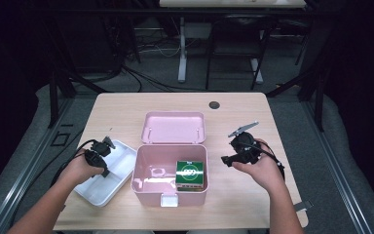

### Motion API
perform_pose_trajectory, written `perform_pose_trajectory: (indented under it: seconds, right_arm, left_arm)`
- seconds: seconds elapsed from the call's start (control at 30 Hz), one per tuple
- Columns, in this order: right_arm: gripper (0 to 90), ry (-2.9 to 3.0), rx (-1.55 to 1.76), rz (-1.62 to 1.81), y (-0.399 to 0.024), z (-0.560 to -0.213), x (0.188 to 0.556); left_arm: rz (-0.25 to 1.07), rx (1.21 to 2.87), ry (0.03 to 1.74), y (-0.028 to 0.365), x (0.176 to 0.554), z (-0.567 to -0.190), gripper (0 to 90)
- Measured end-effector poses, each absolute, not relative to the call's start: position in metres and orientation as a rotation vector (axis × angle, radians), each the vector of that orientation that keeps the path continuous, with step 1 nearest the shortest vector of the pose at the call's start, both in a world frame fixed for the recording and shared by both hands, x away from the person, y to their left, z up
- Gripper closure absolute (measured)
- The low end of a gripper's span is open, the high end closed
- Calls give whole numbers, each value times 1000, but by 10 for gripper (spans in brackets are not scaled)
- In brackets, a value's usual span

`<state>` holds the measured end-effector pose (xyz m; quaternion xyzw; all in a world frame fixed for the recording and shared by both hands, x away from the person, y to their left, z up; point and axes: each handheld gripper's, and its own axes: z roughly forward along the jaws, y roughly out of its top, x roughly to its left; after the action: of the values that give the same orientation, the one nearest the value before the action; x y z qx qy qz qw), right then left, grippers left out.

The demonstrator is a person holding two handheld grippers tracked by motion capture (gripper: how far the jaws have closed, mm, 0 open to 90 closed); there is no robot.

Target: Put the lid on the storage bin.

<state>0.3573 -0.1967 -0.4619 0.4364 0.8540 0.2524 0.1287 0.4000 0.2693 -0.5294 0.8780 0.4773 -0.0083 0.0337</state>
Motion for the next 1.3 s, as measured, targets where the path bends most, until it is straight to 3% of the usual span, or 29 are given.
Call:
perform_pose_trajectory:
  seconds: [1.3]
  right_arm:
    - [371,2484,1267,728,-196,-465,358]
  left_arm:
    - [32,2657,1438,282,391,-449,889]
